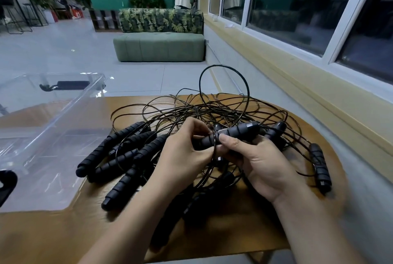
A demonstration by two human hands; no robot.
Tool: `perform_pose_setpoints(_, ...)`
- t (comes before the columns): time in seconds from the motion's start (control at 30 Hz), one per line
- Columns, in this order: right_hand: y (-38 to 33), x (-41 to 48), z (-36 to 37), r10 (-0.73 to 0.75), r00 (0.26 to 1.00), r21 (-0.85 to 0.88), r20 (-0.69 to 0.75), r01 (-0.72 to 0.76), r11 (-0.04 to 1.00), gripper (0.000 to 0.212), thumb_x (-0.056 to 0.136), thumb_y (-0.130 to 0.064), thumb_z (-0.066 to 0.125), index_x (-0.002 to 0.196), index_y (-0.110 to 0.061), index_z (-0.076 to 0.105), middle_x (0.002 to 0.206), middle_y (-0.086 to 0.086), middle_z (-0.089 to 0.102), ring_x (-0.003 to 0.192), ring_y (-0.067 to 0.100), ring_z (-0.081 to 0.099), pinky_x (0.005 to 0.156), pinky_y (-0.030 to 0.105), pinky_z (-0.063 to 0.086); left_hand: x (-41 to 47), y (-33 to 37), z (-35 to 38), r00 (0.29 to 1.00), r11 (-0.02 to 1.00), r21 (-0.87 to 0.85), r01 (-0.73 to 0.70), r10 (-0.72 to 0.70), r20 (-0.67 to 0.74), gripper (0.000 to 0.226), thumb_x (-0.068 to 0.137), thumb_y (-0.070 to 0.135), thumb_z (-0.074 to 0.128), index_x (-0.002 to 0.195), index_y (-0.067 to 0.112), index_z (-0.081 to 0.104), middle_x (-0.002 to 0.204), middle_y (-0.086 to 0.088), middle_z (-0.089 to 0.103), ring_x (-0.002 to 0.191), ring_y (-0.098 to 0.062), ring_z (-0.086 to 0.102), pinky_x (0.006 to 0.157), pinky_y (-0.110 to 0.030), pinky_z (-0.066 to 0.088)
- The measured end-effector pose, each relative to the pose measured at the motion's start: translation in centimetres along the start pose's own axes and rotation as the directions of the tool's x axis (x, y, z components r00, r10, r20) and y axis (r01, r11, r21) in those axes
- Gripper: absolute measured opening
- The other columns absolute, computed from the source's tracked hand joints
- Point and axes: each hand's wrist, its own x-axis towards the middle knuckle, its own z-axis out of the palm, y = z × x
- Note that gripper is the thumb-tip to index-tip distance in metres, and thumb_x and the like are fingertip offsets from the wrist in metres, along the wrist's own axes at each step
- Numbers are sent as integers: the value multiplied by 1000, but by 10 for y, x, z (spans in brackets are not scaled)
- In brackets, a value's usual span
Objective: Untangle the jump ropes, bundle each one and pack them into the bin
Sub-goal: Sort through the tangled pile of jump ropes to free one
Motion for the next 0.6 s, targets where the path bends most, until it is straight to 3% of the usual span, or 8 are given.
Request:
perform_pose_setpoints(0.2, 2, -1, 6, 42, 997, -10, 63, -41, 999, 40, 87, -19, 78, 120, 2, 73, 113, 19, 79, 92, 23, 77, 84, 35, 61, 3, 2, -5, 997, 953, 297, -59, 41, 67, 37, 81, 56, 84, 98, 33, 60, 79, 13, 69, 73, -3, 62, 64, -26, 50)
perform_pose_setpoints(0.3, 2, -3, 13, 58, 998, -105, 7, -57, 993, 38, 92, -30, 76, 120, -4, 73, 109, 15, 81, 97, 27, 79, 84, 41, 66, 7, 2, -5, 991, 919, 384, -91, 45, 126, 32, 90, 59, 73, 106, 33, 63, 88, 12, 70, 81, -2, 63, 73, -29, 52)
perform_pose_setpoints(0.37, 2, -4, 17, 51, 994, -279, -94, -75, 957, 42, 90, -47, 78, 114, -13, 75, 102, 7, 82, 98, 25, 80, 86, 51, 66, 8, 2, -4, 988, 903, 416, -111, 55, 144, 29, 96, 55, 66, 109, 29, 64, 98, 11, 67, 93, -11, 62, 83, -37, 52)
perform_pose_setpoints(0.43, 1, -6, 18, 1, 987, -509, -158, -82, 857, 53, 81, -69, 80, 109, -25, 75, 99, -7, 82, 97, 15, 78, 88, 51, 65, 8, 2, -4, 988, 876, 465, -128, 71, 138, 37, 95, 54, 51, 114, 27, 65, 105, 9, 62, 101, -19, 61, 88, -45, 52)
perform_pose_setpoints(0.5, -1, -9, 18, -53, 991, -723, -123, -53, 689, 62, 72, -85, 74, 104, -32, 75, 96, -17, 79, 95, 4, 74, 88, 42, 63, 9, 7, -7, 990, 870, 480, -110, 51, 135, 57, 85, 53, 34, 130, 34, 63, 114, 9, 61, 110, -23, 61, 92, -47, 51)
perform_pose_setpoints(0.6, -6, -16, 19, -140, 989, -876, -52, 23, 482, 44, 84, -73, 73, 94, -30, 77, 86, -18, 76, 82, -4, 68, 73, 23, 53, 8, 11, -10, 983, 838, 530, -132, 40, 181, 65, 90, 45, 44, 155, 52, 40, 124, 9, 60, 122, -19, 56, 98, -44, 49)
